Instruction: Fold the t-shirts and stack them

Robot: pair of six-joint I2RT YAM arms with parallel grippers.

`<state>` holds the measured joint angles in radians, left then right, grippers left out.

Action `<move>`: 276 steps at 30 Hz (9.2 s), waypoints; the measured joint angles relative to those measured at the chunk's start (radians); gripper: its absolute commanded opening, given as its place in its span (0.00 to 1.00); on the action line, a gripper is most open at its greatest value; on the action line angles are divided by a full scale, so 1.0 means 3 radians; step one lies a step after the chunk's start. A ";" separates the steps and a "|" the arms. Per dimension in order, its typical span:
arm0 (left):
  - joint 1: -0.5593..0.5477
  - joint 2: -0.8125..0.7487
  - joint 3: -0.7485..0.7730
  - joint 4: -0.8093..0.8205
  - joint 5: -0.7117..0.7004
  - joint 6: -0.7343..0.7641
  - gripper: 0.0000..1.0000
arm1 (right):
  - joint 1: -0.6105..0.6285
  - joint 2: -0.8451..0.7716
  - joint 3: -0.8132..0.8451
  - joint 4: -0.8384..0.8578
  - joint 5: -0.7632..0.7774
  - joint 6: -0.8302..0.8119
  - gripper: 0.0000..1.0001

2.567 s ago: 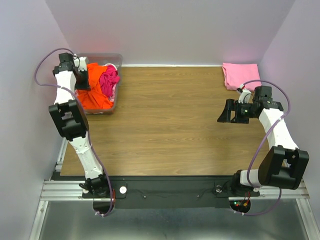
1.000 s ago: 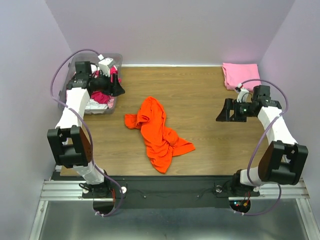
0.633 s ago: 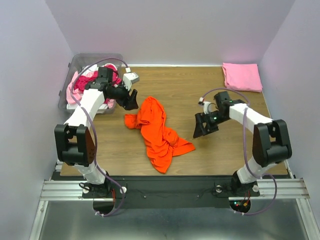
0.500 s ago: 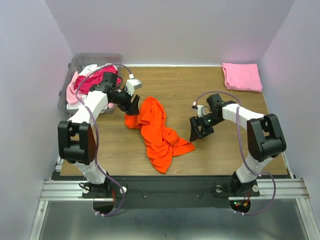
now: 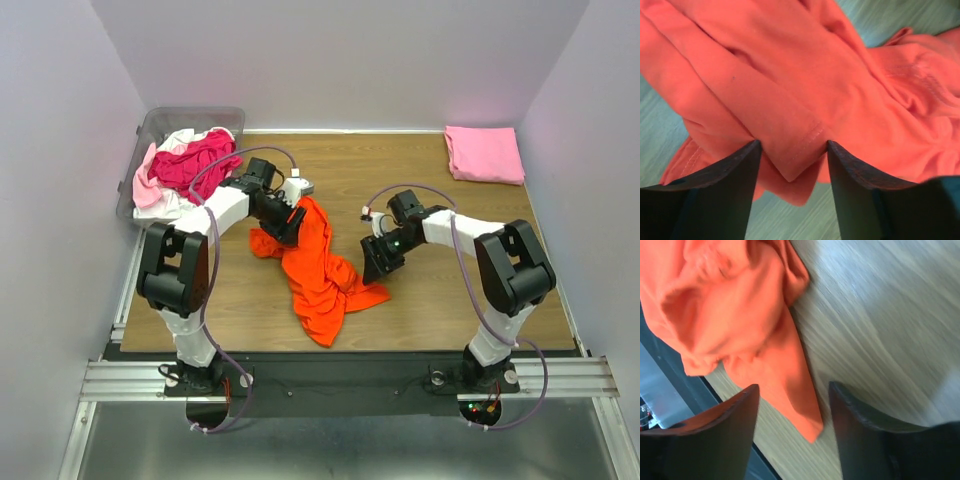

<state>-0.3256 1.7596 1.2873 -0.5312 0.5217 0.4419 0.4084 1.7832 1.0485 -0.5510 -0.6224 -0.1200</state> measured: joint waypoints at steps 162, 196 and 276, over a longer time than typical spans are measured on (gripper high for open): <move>-0.0100 -0.0217 0.3413 -0.1209 0.0596 0.0601 0.00 | -0.0717 0.1169 0.2041 -0.0259 -0.0727 -0.1202 0.75; 0.0263 -0.0643 0.2223 -0.0558 0.0347 0.0472 0.00 | -0.1475 0.0290 0.1821 -0.0282 -0.0724 -0.0741 0.01; 0.1116 -0.0650 0.0777 -0.0745 0.0179 0.1245 0.00 | -0.0633 -0.0397 0.1509 -0.1743 0.0862 -0.2739 0.01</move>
<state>0.0093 1.5646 1.5204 -0.7547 0.5755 0.8154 0.2184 1.6642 1.5013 -1.0740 -0.3637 -0.9417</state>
